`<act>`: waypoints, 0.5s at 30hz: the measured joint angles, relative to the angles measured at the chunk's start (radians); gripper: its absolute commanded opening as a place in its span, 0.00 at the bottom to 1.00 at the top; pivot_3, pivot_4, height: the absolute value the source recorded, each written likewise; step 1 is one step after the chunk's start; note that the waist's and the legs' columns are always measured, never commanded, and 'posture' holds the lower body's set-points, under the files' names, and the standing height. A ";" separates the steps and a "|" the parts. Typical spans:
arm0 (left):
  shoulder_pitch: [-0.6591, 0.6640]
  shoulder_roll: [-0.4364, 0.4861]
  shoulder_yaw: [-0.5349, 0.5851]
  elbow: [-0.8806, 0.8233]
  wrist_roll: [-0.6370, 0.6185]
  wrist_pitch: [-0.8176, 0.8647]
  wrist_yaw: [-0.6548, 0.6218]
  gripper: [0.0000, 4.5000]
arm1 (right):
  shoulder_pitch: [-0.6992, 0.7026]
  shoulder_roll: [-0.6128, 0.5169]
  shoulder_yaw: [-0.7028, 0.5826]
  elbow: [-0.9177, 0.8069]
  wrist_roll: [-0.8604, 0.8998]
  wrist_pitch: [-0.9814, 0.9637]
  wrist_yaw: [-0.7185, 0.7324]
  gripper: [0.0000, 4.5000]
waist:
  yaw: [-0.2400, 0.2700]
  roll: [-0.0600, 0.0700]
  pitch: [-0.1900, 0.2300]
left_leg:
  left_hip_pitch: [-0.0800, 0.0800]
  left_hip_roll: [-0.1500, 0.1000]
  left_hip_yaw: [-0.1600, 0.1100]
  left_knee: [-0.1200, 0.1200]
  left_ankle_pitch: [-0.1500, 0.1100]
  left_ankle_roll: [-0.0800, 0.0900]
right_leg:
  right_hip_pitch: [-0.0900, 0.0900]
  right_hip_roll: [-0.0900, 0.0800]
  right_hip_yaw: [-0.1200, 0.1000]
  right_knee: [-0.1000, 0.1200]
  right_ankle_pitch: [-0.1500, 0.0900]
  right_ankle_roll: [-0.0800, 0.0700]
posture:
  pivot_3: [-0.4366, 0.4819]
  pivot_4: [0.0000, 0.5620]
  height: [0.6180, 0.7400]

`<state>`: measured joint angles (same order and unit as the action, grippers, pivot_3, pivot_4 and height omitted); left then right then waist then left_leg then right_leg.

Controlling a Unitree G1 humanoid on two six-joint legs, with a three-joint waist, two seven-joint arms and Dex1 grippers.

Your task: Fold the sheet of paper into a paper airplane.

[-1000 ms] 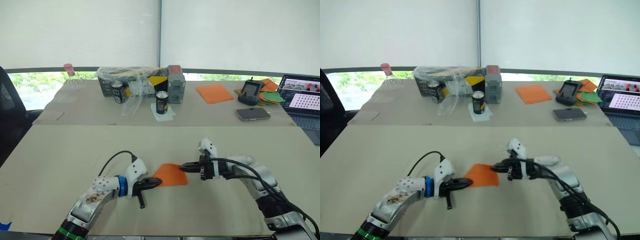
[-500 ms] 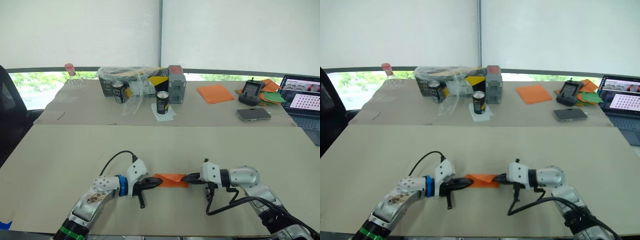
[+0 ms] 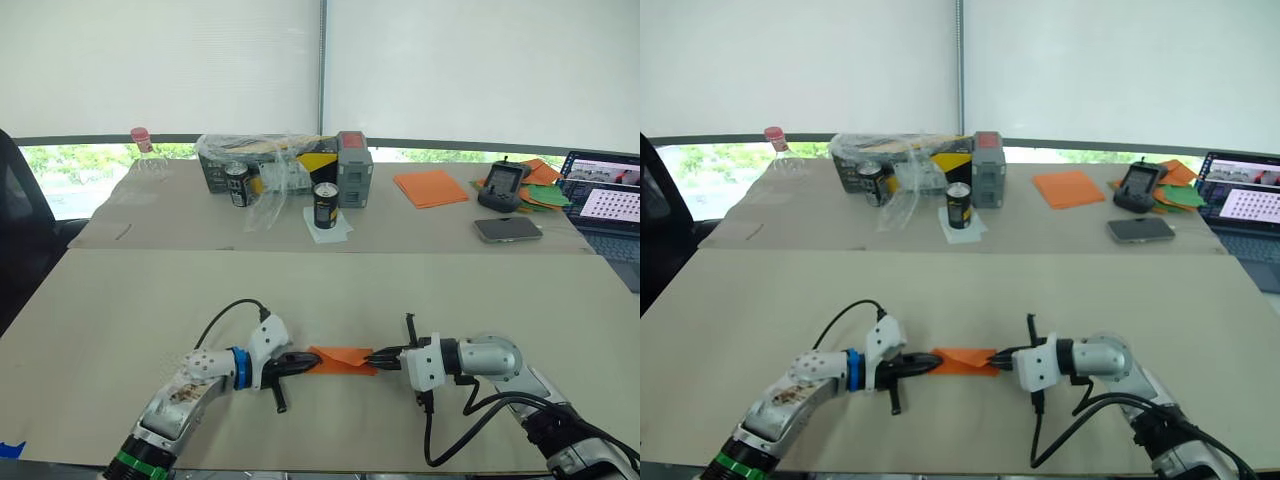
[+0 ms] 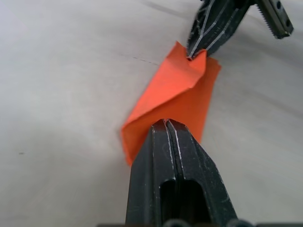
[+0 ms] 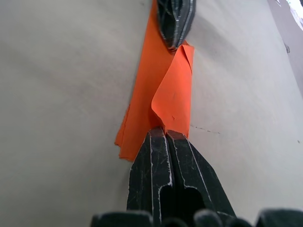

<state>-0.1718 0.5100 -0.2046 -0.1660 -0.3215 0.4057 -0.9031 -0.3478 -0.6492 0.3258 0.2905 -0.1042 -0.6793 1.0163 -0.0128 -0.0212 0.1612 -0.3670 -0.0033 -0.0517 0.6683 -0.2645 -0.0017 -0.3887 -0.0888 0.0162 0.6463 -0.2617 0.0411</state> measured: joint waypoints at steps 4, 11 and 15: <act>-0.045 -0.016 0.175 -0.043 -0.145 0.046 0.022 0.00 | -0.007 0.000 0.013 0.005 -0.002 0.000 -0.015 0.00 | -0.001 0.000 0.000 | 0.001 0.001 0.000 0.000 0.000 0.000 | 0.000 0.000 0.000 0.000 0.000 0.000 | 0.48 0.27 1.00; -0.059 -0.040 0.162 -0.093 -0.225 0.146 0.032 0.00 | -0.008 0.001 0.021 0.007 -0.002 0.002 -0.029 0.00 | -0.002 -0.001 0.000 | 0.002 0.000 0.000 0.000 0.000 0.000 | 0.001 0.000 0.001 0.000 0.000 0.000 | 0.48 0.27 1.00; -0.080 -0.049 0.057 -0.049 -0.136 0.129 0.051 0.00 | -0.006 0.003 0.023 0.003 -0.002 0.014 -0.034 0.00 | -0.003 -0.001 0.000 | 0.004 0.000 0.001 -0.001 0.000 0.000 | 0.002 0.001 0.001 0.000 0.000 0.000 | 0.48 0.27 1.00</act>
<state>-0.2513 0.4609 -0.1476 -0.2148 -0.4579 0.5346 -0.8524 -0.3541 -0.6461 0.3491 0.2933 -0.1060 -0.6654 0.9818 -0.0162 -0.0218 0.1608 -0.3632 -0.0033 -0.0512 0.6674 -0.2645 -0.0018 -0.3863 -0.0881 0.0176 0.6467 -0.2616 0.0410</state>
